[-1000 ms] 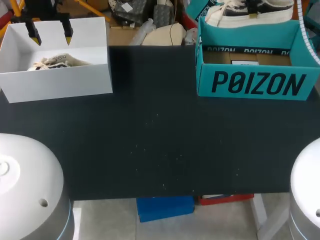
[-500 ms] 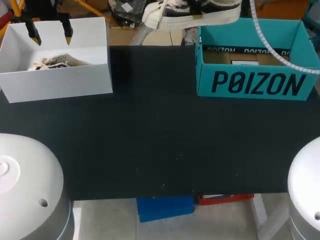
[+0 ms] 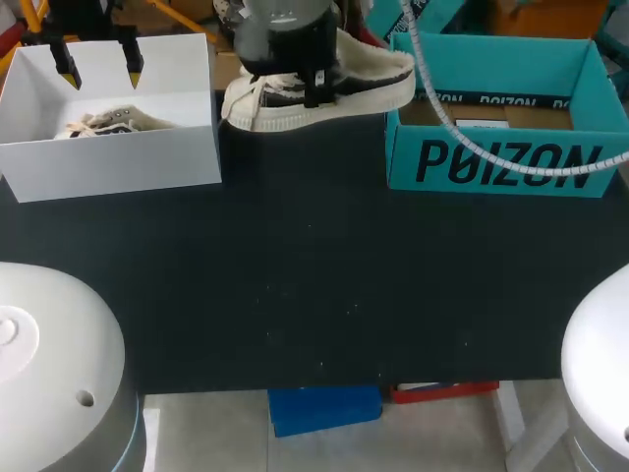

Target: Take the shoe out of the shoebox, open the shoe tongue, remove and reinsert the insole, then place the shoe into the shoebox

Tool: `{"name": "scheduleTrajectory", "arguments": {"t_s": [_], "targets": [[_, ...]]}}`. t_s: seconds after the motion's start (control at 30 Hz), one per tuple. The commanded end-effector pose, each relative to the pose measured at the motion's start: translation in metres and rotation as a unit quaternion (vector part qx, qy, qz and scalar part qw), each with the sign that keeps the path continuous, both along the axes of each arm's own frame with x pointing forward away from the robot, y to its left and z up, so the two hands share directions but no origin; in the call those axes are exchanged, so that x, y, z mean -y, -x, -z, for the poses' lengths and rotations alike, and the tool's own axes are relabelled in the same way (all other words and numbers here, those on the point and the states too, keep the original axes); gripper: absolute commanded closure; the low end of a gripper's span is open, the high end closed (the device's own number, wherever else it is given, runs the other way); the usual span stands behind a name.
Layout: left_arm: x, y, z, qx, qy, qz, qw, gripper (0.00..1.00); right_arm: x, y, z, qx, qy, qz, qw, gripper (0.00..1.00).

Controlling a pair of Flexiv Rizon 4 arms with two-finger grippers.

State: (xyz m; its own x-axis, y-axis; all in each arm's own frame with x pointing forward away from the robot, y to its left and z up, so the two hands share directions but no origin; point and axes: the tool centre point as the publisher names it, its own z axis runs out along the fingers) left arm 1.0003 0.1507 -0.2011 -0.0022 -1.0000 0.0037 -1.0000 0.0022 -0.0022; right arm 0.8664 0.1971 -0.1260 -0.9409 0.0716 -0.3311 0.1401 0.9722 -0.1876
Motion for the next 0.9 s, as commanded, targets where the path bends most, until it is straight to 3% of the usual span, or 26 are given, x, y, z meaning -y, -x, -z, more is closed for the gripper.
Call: {"name": "scheduleTrajectory", "arguments": {"t_s": [0.03,0.4,0.63,0.9], "targets": [[0.0,0.0,0.0,-0.001,-0.001,0.0,1.0,0.0,0.001,0.001,-0.002,0.0,-0.001,0.0,1.0,1.0],[0.0,0.0,0.0,-0.001,-0.001,0.0,1.0,0.0,-0.001,0.0,0.001,-0.001,-0.002,0.0,1.0,1.0],[0.0,0.0,0.0,-0.001,-0.001,0.0,1.0,0.0,-0.028,0.008,0.053,-0.009,-0.038,-0.024,0.999,1.0],[0.0,0.0,0.0,-0.001,-0.001,0.0,1.0,0.0,-0.041,0.024,0.115,-0.013,-0.069,-0.057,0.996,1.0]]}}
